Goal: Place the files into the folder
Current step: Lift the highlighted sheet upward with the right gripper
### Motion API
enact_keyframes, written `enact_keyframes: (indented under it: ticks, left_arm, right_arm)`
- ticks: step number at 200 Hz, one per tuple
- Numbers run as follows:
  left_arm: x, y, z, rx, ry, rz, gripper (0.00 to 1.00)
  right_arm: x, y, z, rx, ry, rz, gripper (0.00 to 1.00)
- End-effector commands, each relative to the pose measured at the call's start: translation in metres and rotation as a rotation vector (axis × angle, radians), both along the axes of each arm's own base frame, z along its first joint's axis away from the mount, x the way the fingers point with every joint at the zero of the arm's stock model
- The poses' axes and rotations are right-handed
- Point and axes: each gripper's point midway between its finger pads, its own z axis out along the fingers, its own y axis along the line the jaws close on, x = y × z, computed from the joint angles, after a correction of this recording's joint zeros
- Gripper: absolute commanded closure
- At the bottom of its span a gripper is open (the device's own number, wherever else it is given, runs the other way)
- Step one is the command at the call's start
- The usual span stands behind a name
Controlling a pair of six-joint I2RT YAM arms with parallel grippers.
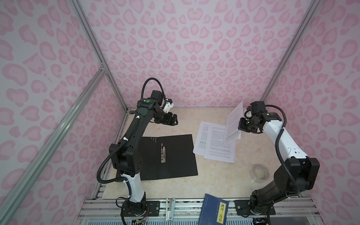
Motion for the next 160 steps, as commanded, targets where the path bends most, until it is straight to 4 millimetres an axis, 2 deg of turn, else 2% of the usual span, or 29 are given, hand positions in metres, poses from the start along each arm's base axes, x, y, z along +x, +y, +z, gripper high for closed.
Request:
enact_keyframes:
  ticks: [1, 26, 66, 160]
  left_arm:
    - [-0.002, 0.011, 0.012, -0.033, -0.005, 0.028, 0.11]
    - [0.002, 0.025, 0.019, -0.050, -0.020, 0.066, 0.11]
    - [0.005, 0.039, 0.025, -0.065, -0.027, 0.102, 0.11]
    - [0.008, 0.056, 0.031, -0.083, -0.039, 0.150, 0.11]
  right_arm:
    - [-0.007, 0.024, 0.014, 0.004, 0.022, 0.056, 0.93]
    - [-0.008, 0.057, 0.038, 0.014, -0.006, 0.127, 0.93]
    - [-0.017, 0.111, 0.058, 0.049, -0.032, 0.233, 0.93]
    - [-0.065, 0.244, 0.059, 0.239, -0.032, 0.446, 0.92]
